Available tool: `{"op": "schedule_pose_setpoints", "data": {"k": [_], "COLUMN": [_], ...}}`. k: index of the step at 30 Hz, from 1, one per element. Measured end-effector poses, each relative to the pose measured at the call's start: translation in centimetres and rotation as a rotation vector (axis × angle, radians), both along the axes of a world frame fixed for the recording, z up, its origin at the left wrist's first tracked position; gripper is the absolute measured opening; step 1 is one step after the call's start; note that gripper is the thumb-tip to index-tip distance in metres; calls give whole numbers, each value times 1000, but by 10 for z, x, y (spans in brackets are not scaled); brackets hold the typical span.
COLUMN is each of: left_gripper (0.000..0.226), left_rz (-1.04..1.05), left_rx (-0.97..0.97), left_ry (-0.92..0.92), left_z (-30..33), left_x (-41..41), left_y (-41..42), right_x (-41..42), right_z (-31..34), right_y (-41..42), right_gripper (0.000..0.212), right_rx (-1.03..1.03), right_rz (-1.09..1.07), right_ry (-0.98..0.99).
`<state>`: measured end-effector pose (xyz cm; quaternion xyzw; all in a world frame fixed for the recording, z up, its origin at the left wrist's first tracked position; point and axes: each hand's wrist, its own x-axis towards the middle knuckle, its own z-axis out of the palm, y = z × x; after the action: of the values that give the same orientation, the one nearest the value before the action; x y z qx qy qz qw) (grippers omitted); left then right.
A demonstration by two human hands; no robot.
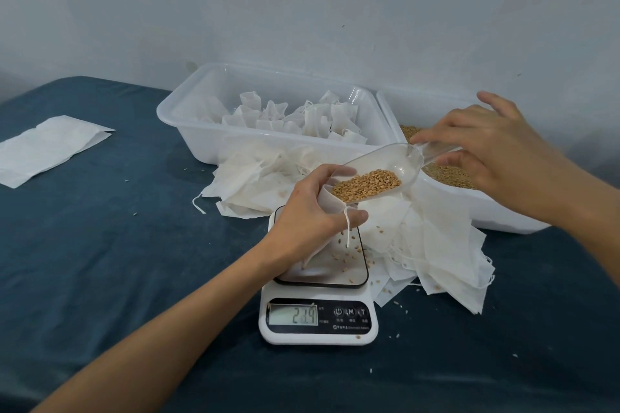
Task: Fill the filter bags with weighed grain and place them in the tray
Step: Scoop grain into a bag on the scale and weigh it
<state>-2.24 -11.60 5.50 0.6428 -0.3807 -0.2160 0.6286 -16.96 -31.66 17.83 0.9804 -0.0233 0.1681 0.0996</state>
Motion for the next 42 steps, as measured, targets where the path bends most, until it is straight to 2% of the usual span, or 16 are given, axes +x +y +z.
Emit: {"op": "schedule_pose_setpoints", "data": {"k": [42], "left_gripper": [57], "left_rz": [-10], "left_rx": [-4], "left_ry": [50], "left_z": [5], "left_x": [-1], "left_y": [2], "right_x": [2], "right_z": [-9], "right_y": [-8], "right_gripper": [38], "right_rx": [-15], "right_rz": [9], "right_ry": [-14]}}
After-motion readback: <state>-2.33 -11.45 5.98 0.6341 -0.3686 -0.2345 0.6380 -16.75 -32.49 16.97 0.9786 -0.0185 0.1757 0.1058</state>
